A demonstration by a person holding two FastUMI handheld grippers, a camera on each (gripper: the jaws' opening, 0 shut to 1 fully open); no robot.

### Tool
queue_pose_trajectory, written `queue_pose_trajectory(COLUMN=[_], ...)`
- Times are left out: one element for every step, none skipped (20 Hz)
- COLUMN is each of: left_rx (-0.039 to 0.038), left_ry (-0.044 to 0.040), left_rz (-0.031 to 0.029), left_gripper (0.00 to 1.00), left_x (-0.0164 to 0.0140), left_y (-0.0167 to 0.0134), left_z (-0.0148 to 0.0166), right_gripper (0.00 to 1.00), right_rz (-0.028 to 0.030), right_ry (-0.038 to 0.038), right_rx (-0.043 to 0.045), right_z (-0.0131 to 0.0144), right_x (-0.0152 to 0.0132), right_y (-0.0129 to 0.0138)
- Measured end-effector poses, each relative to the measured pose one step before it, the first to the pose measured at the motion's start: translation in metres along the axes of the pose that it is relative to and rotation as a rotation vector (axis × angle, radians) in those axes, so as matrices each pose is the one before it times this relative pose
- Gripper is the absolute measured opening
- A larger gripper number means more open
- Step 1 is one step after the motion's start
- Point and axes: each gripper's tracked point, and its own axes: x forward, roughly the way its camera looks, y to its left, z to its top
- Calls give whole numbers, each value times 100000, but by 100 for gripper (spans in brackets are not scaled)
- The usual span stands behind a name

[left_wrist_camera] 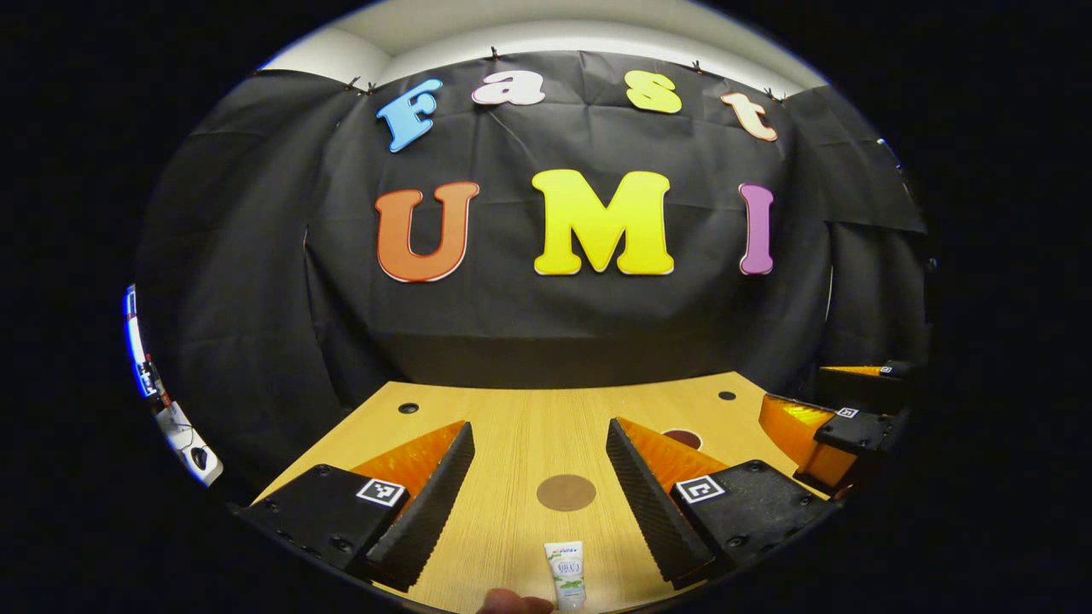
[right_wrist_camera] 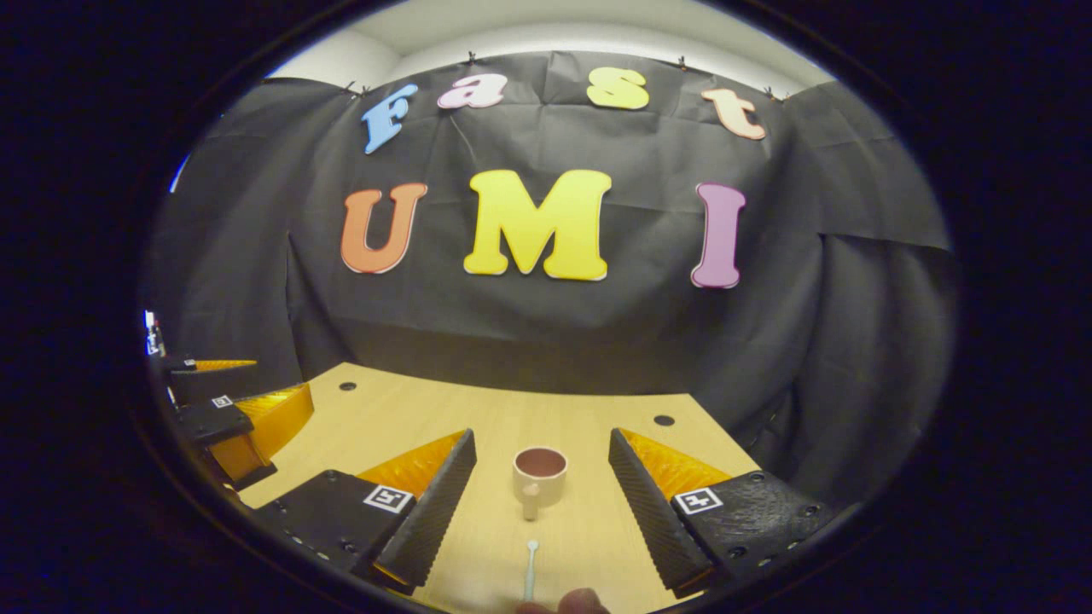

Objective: Put the toothbrush and toothpaste on the desktop into the cup, then pick up the cup and place it on the coaster on the desktop.

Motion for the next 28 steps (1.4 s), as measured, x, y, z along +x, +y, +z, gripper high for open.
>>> queue_pose_trajectory(left_rx=[677,-239,-840,-930,-619,-231,-201,-320,-678,-678,-732,-891,-1041,-1040,-779,-390,164,491,455,-70,-486,-489,-141,109,102,-12,-211,-241], left_ry=[3909,3761,3863,3472,3498,3464,2957,3403,4349,4068,3272,2705,2225,1838,1546,1078,832,965,891,769,566,256,313,242,101,345,60,61], left_rz=[-818,-934,-716,-600,-592,-607,-989,-902,-627,-134,2,-41,-80,-8,-52,-109,272,375,510,289,123,23,110,279,124,186,148,237], left_gripper=[99,99,99,99,99,99,99,99,99,100,100,100,100,100,100,100,100,100,100,100,100,100,100,100,100,100,100,100], left_x=[-48,-26,-177,-93,-34,133,111,29,131,305,372,316,511,130,153,115,188,192,182,64,-32,-4,-53,11,163,-150,-76,8], left_y=[-200,-309,-249,-173,-313,-212,-314,-344,-164,22,-135,-415,8,18,1,-30,60,115,63,113,63,29,39,88,13,95,109,83], left_z=[-1570,-1568,-1488,-1391,-1336,-1440,-1306,-1292,-1516,-1308,-898,-764,-979,-798,-432,-185,-193,-278,-184,-197,-139,-96,-92,-21,-153,-133,-30,27], right_gripper=[98,95,99,99,99,99,99,96,96,96,96,96,96,96,96,96,96,99,96,96,96,99,93,96,96,96,96,95], right_rz=[304,421,200,452,390,403,479,549,252,583,347,268,592,629,839,583,303,187,27,360,860,605,-734,-771,-567,-204,-33,-161], right_ry=[3410,3760,3382,3281,2906,2845,2610,2733,2511,3127,2922,2951,2483,2623,2822,2201,2013,1839,1987,2748,2651,2926,2261,1004,603,461,625,-54], right_rx=[-401,-295,-392,-395,-281,-396,-495,-948,-881,-553,-245,-125,312,410,264,-163,-457,-30,599,1278,1980,1339,418,192,111,84,-403,-415], right_z=[-1167,-1481,-1225,-1262,-1006,-1128,-879,-1059,-893,-1032,-1153,-862,-555,-581,-876,-496,-333,-431,-362,-528,-365,-477,-255,-56,66,-23,20,79], right_x=[33,151,109,178,249,296,287,349,408,349,401,290,481,459,348,523,399,627,636,660,630,706,656,591,525,416,382,337], right_y=[-31,-30,31,3,33,24,84,119,15,94,104,126,356,185,148,190,36,15,-31,19,128,15,-244,-234,-75,-54,96,79])
